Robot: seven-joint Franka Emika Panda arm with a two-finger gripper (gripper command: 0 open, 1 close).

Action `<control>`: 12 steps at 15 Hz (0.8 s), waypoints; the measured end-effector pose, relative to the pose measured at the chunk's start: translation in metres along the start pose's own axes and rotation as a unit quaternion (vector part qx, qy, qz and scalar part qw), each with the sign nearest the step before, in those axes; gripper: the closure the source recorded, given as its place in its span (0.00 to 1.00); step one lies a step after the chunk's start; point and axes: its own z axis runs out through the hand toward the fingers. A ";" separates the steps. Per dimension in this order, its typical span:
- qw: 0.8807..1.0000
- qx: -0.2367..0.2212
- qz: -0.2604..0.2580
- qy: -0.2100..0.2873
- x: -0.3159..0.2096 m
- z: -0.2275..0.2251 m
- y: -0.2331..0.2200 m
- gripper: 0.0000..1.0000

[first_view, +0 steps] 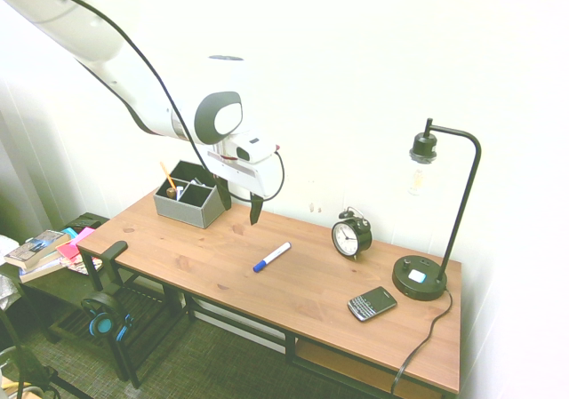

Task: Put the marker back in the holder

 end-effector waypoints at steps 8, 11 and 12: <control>0.999 -0.012 0.037 -0.026 0.046 0.085 -0.009 0.00; 0.999 -0.021 0.024 -0.034 0.049 0.100 -0.002 0.00; 0.999 -0.022 0.021 -0.036 0.050 0.104 -0.001 0.00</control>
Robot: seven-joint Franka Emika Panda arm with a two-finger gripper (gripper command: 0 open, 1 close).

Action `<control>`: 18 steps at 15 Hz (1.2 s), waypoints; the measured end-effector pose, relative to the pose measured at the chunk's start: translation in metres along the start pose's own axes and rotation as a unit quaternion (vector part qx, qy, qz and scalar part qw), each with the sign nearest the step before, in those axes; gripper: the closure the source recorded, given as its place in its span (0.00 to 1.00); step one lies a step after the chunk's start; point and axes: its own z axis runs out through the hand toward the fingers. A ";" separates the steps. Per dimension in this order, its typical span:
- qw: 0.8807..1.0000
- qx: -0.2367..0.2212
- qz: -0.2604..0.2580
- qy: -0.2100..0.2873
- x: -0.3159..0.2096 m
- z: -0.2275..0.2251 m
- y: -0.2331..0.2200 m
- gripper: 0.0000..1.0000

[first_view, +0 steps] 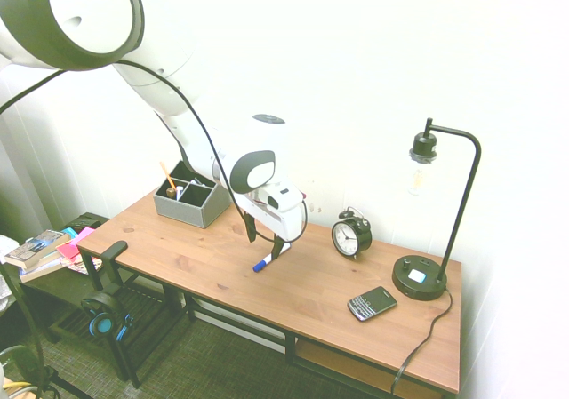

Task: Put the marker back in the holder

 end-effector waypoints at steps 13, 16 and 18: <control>1.000 -0.010 -0.009 -0.005 0.006 0.030 0.001 1.00; 1.000 -0.016 -0.010 -0.007 0.006 0.038 0.003 1.00; 1.000 -0.017 -0.010 -0.007 0.007 0.041 0.004 1.00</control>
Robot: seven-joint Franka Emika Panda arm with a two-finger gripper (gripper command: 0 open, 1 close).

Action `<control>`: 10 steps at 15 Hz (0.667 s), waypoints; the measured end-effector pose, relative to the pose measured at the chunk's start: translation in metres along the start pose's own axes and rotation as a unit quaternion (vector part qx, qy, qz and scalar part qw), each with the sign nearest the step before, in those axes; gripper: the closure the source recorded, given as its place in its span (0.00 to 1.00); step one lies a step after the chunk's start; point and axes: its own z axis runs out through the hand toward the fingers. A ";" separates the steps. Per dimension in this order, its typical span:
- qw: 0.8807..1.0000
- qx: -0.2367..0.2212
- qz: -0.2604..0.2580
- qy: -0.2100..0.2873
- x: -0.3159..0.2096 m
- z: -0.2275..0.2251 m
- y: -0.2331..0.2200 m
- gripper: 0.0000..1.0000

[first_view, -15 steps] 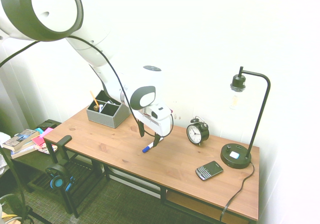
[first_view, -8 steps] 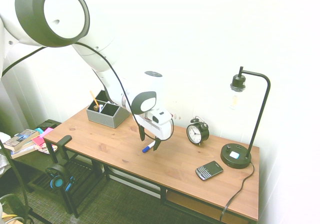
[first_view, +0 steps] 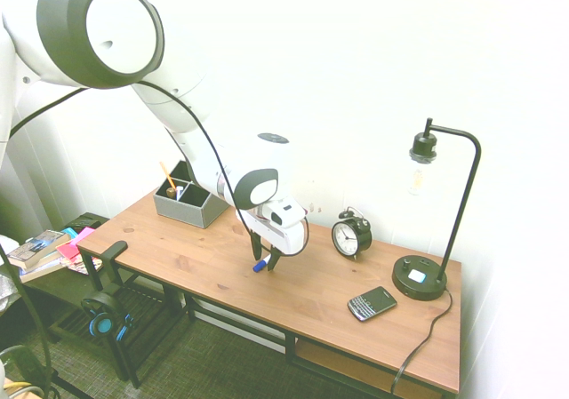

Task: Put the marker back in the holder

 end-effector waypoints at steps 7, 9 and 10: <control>1.000 0.000 -0.002 0.000 -0.002 0.001 -0.002 1.00; 1.000 0.001 -0.002 0.000 -0.002 0.000 -0.002 1.00; 1.000 0.001 -0.002 0.000 -0.002 0.000 -0.002 1.00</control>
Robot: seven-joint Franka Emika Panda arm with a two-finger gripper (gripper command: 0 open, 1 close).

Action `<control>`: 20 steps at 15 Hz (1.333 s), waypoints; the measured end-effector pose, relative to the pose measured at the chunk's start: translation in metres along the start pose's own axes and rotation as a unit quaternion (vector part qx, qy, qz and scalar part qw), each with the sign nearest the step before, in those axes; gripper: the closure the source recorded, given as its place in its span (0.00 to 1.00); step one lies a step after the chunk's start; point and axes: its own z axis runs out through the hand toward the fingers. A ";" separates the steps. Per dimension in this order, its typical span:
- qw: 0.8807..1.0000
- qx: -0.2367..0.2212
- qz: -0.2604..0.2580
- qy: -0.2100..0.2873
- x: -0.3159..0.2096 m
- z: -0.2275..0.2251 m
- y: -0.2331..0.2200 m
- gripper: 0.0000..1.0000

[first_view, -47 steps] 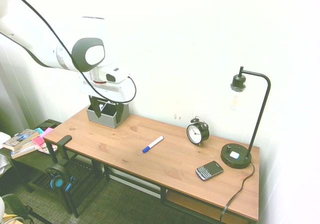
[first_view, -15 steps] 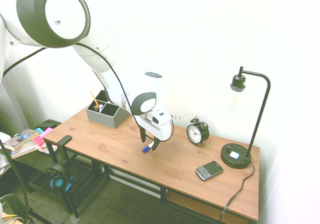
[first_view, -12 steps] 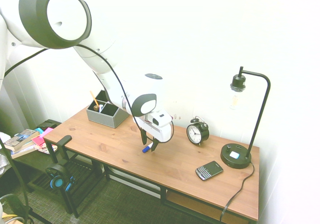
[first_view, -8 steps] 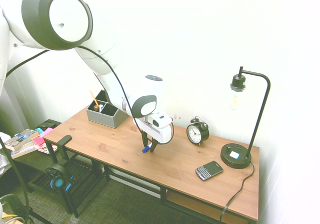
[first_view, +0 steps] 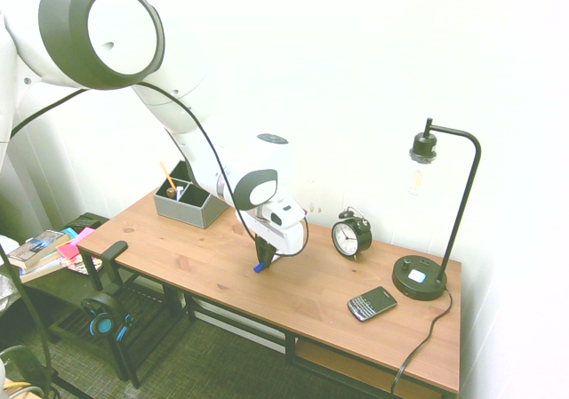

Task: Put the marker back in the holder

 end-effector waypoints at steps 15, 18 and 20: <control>0.925 -0.049 -0.035 -0.376 -0.137 -0.159 -0.086 1.00; 0.907 -0.063 -0.013 -0.416 -0.150 -0.120 -0.114 1.00; 0.900 -0.069 0.003 -0.430 -0.149 -0.092 -0.130 1.00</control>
